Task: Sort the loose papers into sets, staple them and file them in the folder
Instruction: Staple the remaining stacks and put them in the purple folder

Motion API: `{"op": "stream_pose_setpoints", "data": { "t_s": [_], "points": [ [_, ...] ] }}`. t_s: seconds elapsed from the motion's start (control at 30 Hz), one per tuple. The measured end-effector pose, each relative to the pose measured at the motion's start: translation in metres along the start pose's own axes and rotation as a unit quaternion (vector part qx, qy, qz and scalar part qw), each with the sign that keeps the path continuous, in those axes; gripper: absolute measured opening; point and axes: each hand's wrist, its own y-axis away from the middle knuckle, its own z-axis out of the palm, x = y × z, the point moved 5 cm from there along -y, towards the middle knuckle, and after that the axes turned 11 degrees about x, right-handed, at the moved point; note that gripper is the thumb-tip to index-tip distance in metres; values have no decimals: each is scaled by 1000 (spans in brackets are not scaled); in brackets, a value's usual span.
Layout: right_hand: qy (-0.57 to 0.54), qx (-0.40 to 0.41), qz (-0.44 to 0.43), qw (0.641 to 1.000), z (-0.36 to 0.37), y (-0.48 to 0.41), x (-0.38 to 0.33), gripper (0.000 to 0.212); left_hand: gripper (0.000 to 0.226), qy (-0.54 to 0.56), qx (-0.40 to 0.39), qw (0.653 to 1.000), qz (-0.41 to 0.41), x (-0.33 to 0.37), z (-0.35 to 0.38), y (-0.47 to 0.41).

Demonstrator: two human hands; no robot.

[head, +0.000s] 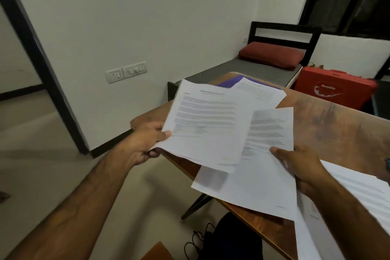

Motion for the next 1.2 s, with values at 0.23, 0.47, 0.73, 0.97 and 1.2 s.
{"op": "stream_pose_setpoints", "data": {
  "t_s": [0.23,0.47,0.73,0.97,1.2],
  "points": [
    [-111,-78,35,990,33,18,-10,27,14,-120,-40,992,21,-4,39,5],
    [-172,-73,92,978,46,19,2,33,14,-153,-88,983,57,-14,51,8],
    [107,-21,27,994,38,17,-3,30,18,-299,20,943,147,-11,34,-5],
    [179,19,-72,981,13,9,-6,12,51,-549,113,780,276,13,42,14],
    [182,21,-97,978,-20,5,2,15,32,-428,-75,845,312,24,163,75]
  ]
}}
